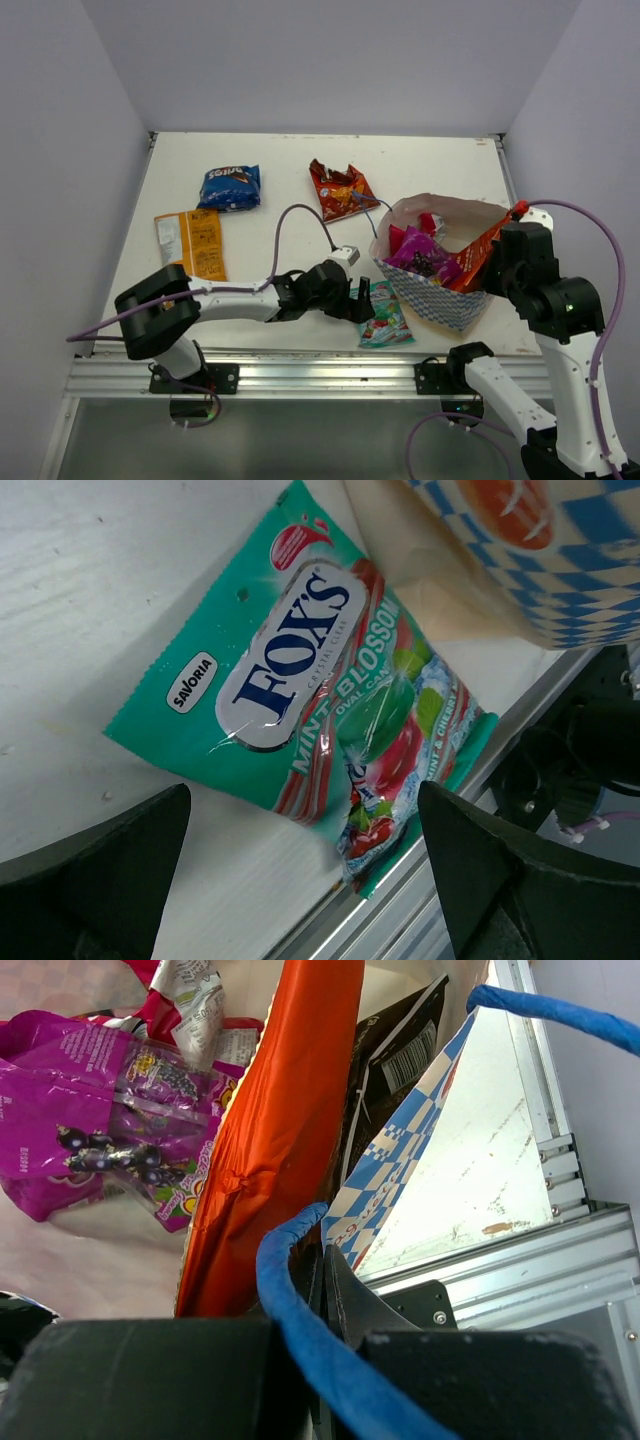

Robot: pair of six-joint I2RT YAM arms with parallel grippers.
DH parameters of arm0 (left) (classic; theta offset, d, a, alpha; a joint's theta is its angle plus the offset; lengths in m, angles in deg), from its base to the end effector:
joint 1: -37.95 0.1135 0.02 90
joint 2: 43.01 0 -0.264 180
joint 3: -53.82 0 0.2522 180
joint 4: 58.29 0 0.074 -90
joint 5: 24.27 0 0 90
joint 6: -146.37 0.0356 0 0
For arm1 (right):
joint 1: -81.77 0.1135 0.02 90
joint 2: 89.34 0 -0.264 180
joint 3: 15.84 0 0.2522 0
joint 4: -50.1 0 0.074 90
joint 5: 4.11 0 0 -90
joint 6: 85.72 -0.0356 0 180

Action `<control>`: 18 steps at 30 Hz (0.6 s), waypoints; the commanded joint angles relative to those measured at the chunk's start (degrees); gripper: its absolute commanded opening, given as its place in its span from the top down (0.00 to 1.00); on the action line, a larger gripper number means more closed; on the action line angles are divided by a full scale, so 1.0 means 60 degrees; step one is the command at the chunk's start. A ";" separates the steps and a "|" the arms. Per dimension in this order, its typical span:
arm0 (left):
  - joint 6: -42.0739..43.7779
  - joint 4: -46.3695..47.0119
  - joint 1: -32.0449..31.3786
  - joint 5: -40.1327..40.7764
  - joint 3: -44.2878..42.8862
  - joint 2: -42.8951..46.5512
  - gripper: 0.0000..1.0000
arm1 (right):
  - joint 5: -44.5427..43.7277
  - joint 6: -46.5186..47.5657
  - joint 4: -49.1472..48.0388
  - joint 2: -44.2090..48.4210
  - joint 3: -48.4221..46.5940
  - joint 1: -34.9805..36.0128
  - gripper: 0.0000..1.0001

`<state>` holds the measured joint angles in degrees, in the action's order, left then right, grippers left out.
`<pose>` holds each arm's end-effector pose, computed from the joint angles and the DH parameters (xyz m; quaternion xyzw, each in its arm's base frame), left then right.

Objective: Place the snacks into the paper bag

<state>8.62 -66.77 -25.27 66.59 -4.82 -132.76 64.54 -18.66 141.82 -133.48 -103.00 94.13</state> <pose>0.1443 -0.2848 0.1773 0.1186 0.8970 -0.3470 0.2469 0.0864 0.0057 0.3889 0.1498 0.9096 -0.0601 0.3828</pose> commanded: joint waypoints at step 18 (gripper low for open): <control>0.0531 -0.0230 0.0005 0.1157 -0.1030 0.0733 1.00 | 0.0042 0.0088 0.0411 -0.0026 -0.0305 0.0020 1.00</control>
<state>10.98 -66.40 -25.19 67.07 -8.36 -135.95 64.43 -18.64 141.82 -133.46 -103.31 94.13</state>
